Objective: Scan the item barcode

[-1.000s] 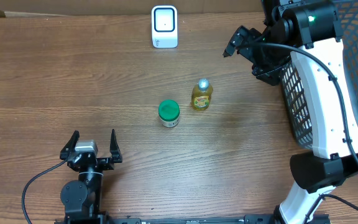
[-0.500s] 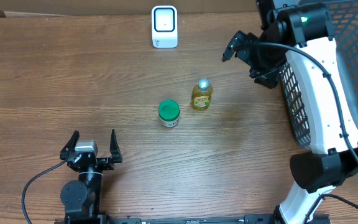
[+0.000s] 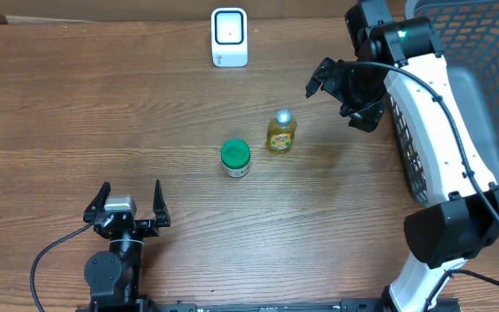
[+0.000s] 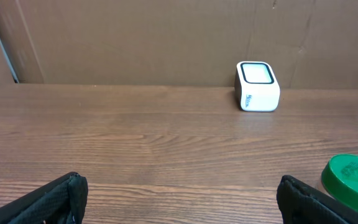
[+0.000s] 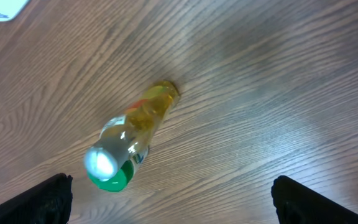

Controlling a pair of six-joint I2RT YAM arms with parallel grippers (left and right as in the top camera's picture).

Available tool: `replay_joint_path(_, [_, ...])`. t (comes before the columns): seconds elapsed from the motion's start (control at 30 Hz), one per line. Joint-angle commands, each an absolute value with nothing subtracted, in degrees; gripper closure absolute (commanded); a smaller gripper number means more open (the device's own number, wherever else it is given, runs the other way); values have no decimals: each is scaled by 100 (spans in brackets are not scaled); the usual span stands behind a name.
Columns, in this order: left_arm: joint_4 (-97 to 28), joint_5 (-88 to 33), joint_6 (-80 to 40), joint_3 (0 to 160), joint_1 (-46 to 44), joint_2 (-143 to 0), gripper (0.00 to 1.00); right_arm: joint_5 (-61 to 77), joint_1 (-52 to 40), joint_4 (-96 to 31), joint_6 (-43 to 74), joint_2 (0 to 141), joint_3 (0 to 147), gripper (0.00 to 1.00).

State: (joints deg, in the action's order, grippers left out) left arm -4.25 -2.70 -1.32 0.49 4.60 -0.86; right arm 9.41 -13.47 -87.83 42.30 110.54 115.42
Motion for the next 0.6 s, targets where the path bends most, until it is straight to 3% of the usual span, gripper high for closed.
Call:
replay_joint_path(0.0, [-429, -239, -126, 27, 491, -32, 0, 860, -1304, -8702, 4351, 11072, 11476, 0])
replay_joint_path(0.57, [-429, -237, -126, 27, 491, -32, 0, 858, -1304, -8331, 4375, 11072, 11476, 0])
